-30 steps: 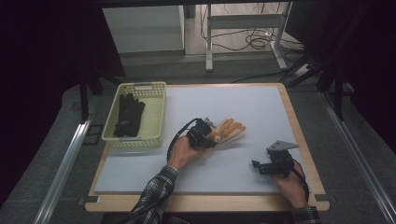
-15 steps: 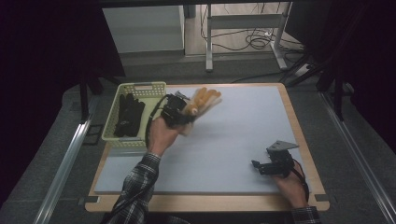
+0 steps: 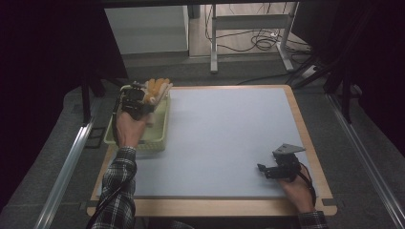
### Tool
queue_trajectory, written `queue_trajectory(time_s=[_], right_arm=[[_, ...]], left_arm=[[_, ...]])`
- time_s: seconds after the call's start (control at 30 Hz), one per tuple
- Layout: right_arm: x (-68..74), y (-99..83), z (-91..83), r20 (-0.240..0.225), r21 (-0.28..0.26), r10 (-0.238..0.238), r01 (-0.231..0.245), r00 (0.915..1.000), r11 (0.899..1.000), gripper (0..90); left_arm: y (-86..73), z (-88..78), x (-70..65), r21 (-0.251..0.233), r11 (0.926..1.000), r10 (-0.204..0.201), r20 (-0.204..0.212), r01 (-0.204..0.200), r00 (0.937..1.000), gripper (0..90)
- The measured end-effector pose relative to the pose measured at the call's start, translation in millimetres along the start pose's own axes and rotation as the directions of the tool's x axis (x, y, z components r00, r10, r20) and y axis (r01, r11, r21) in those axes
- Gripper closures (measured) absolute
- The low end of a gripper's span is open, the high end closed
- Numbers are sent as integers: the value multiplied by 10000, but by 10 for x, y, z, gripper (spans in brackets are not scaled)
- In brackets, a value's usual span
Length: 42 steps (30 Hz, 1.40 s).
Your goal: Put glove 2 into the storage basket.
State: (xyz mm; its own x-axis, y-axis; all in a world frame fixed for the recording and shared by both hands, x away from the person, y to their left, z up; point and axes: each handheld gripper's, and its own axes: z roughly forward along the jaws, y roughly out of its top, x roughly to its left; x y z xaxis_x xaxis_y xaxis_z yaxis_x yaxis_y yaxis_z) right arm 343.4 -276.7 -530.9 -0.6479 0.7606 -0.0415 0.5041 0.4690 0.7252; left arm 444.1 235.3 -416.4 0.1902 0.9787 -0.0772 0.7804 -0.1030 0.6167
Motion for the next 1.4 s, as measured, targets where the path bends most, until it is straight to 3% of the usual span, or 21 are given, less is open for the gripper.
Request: queue_trajectory(time_s=[0.1,0.2,0.43,0.67,1.0,1.13,1.17,1.23,1.3,1.4], right_arm=[[0,0,0,0,1,0,0,10000,10000,155],[0,0,0,0,-5,0,0,10000,10000,155],[1,0,0,2,-10,5,-5,10000,10000,155],[1,0,0,-1,-11,6,-6,10000,10000,155],[1,-1,0,1,-14,4,-4,10000,10000,155],[1,-1,0,-1,-12,5,-5,10000,10000,155],[1,-1,0,0,-12,6,-6,10000,10000,155],[1,-1,0,4,-14,5,-5,10000,10000,155],[1,-1,0,3,-13,2,-2,10000,10000,155],[1,-1,0,1,-10,6,-6,10000,10000,155]], left_arm=[[-46,146,112,257,9986,-451,-211,456,9988,731],[-70,281,140,454,9969,-623,-336,638,9975,727],[-62,600,97,1356,9898,-330,-854,444,9958,715],[-11,823,98,2153,9746,-340,-1323,622,9906,704],[-1,975,15,2541,9654,-419,-711,587,9966,648],[-11,1031,-8,2720,9609,-384,-523,512,9979,492],[-17,1034,5,2679,9619,-399,-625,553,9972,460],[-23,1026,50,2838,9569,-450,-645,615,9969,366],[-33,1008,84,2828,9571,-503,-523,631,9974,273],[-36,943,126,2553,9643,-662,-219,696,9976,193]])
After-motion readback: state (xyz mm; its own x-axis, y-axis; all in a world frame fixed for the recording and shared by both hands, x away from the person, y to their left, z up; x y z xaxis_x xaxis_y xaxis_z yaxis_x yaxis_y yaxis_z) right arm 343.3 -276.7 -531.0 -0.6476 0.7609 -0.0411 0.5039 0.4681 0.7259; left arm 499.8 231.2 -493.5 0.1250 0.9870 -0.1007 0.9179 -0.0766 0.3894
